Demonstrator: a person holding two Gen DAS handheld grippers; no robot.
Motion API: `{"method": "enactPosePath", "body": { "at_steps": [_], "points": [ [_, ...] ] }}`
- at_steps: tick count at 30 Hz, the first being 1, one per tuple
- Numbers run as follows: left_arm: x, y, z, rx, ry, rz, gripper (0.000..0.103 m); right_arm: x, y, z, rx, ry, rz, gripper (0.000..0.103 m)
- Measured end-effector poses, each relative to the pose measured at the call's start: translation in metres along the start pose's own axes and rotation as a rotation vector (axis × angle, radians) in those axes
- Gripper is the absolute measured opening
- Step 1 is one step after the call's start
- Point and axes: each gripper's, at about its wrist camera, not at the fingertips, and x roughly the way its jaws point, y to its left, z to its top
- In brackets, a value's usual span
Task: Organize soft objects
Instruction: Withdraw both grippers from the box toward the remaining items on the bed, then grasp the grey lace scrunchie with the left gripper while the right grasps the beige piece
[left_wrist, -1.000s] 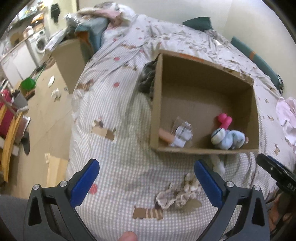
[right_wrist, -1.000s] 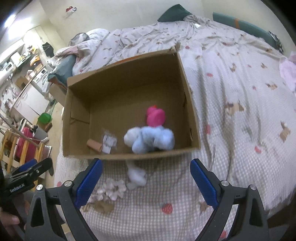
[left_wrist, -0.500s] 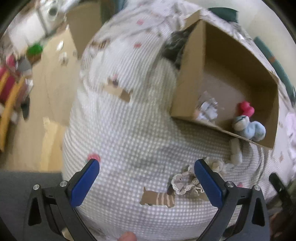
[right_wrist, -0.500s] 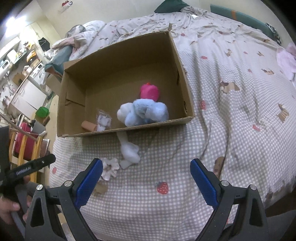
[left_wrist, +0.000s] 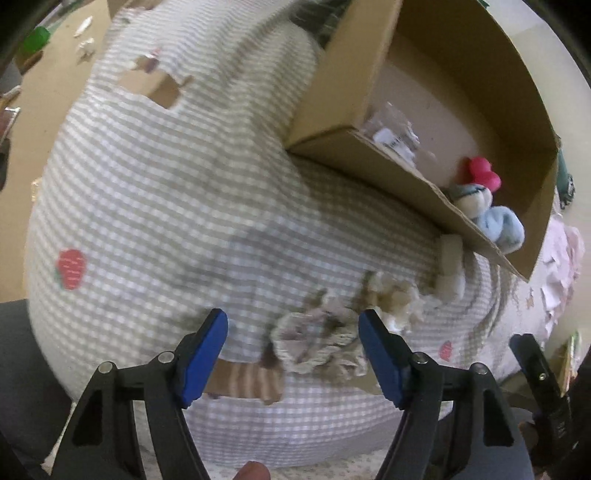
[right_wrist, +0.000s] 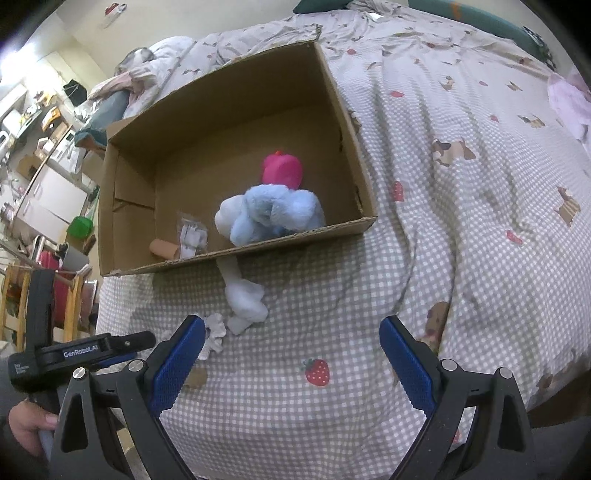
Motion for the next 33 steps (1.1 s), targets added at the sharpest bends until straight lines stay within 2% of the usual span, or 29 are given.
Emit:
{"method": "enactPosePath", "body": {
  "at_steps": [9, 12, 14, 15, 16, 20, 24, 28, 32, 33],
  "points": [
    [0.027, -0.020, -0.009, 0.090, 0.094, 0.017, 0.070, 0.008, 0.007, 0.000, -0.019, 0.021, -0.004, 0.102],
    [0.030, -0.030, -0.014, 0.133, 0.099, 0.029, 0.040, 0.008, 0.010, -0.001, -0.025, 0.024, -0.005, 0.102],
    [0.031, -0.034, -0.016, 0.154, 0.102, 0.039, 0.029, 0.008, 0.011, -0.001, -0.028, 0.025, -0.006, 0.102],
    [0.034, -0.039, -0.022, 0.158, 0.107, 0.040, 0.018, 0.008, 0.011, 0.000, -0.028, 0.025, -0.007, 0.102],
    [0.034, -0.039, -0.023, 0.161, 0.111, 0.046, 0.013, 0.008, 0.011, 0.000, -0.028, 0.025, -0.007, 0.102],
    [0.012, -0.036, -0.032, 0.157, 0.076, 0.029, 0.011, 0.009, 0.013, 0.000, -0.026, 0.028, -0.004, 0.102],
    [-0.025, -0.038, -0.036, 0.184, -0.033, 0.047, 0.011, 0.012, 0.014, -0.003, -0.029, 0.047, 0.021, 0.102],
    [-0.046, -0.043, -0.038, 0.176, -0.103, 0.053, 0.011, 0.023, 0.023, -0.010, -0.026, 0.123, 0.130, 0.102],
    [-0.067, -0.041, -0.043, 0.193, -0.198, 0.135, 0.011, 0.035, 0.036, -0.015, -0.040, 0.196, 0.213, 0.100],
    [-0.074, -0.032, -0.035, 0.191, -0.202, 0.130, 0.011, 0.039, 0.041, -0.018, -0.048, 0.223, 0.243, 0.098]
  ]
}}
